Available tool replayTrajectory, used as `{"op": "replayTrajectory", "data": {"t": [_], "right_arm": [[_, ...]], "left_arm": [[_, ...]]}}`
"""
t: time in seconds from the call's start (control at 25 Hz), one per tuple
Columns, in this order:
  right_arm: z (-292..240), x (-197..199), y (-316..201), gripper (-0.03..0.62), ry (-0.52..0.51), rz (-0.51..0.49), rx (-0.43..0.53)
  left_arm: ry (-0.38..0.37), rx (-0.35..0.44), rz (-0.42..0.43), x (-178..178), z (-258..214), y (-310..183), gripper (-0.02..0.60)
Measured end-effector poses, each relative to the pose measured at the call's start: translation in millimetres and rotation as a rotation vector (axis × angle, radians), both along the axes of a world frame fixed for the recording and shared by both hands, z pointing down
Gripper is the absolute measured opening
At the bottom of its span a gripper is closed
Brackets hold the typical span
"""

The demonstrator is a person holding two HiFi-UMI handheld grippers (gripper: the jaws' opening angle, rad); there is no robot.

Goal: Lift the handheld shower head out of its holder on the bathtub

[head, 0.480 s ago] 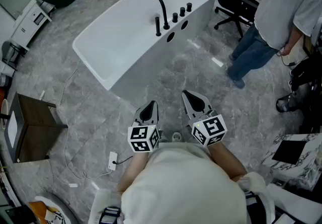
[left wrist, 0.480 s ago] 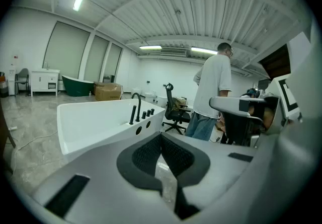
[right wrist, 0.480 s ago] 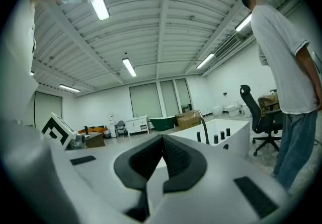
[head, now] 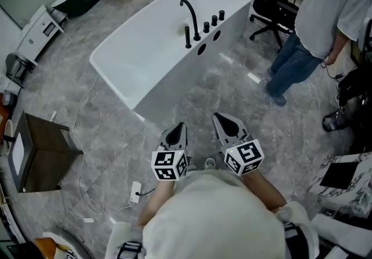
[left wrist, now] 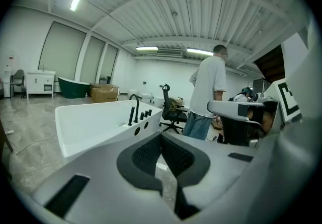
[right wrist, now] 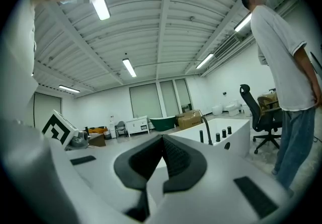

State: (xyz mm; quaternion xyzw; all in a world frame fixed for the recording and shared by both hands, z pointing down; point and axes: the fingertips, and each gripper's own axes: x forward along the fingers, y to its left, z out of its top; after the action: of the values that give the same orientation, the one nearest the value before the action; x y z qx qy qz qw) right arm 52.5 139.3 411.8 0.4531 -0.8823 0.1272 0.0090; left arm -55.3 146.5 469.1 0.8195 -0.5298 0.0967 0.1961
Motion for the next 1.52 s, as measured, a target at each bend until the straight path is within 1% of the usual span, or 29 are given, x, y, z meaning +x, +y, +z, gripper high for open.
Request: {"op": "replayTrajectory", "data": {"t": [0.12,0.24,0.52,0.76,1.04,1.28,1.52], "right_arm": [[-2,-1,-1,0.020,-0.021,-0.005,0.008],[-6,2,-2,0.020,-0.056,-0.007,0.017],[-1,12,-9,0.020,-0.023,-0.026,0.024],[1,19,-9,0.020,-0.021,-0.050,0.014],[7,17,-21,0.020,-0.036,-0.059,-0.002],[10,20,-35,0.020,-0.050,-0.058,-0.014],[16,27,-66,0.020,-0.056,-0.031,-0.025]], "left_arm": [[0.002,0.002,0.005,0,-1,-1,0.020],[0.005,0.004,-0.014,-3,-1,-2,0.021],[0.015,0.009,-0.059,1,3,-7,0.021],[0.028,0.009,-0.068,14,0,-6,0.020],[0.041,0.001,-0.096,11,2,-12,0.020],[0.040,-0.006,-0.109,8,6,-27,0.020],[0.045,-0.019,-0.109,6,14,-62,0.020]]}}
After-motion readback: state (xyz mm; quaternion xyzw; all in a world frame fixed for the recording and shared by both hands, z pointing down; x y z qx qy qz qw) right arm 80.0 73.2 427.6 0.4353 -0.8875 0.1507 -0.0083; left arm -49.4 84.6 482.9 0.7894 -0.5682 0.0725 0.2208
